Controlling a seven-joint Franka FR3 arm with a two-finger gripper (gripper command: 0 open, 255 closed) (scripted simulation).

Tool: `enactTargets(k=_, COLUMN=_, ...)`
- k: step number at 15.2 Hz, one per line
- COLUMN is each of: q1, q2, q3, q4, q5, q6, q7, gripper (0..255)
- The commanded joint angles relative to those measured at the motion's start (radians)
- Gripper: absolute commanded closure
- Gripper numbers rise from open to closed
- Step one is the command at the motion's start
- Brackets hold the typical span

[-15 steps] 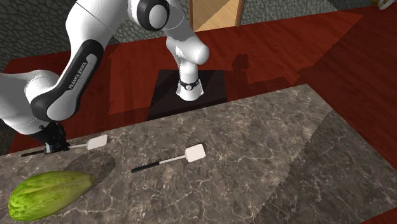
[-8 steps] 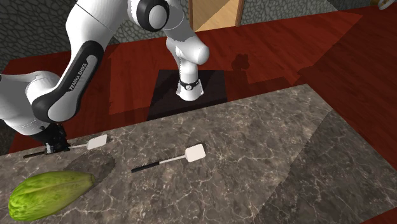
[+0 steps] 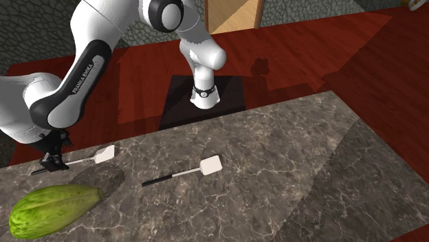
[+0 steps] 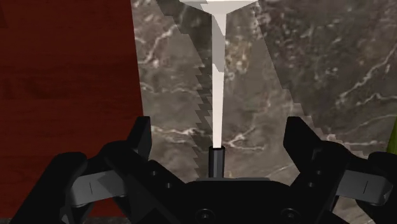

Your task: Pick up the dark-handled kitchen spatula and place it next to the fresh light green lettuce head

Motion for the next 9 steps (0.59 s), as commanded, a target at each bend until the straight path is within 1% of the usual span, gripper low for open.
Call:
enactTargets(k=1, q1=0.002, q2=-0.029, q3=-0.001, q4=0.022, q5=-0.003, q6=-0.051, q7=0.002, gripper=0)
enactTargets(k=2, q1=0.003, q2=-0.040, q3=-0.002, q4=0.033, q5=-0.005, q6=-0.073, q7=0.003, gripper=0)
enactTargets(k=9, q1=0.003, q2=-0.040, q3=-0.002, q4=0.033, q5=-0.005, q6=-0.073, q7=0.003, gripper=0)
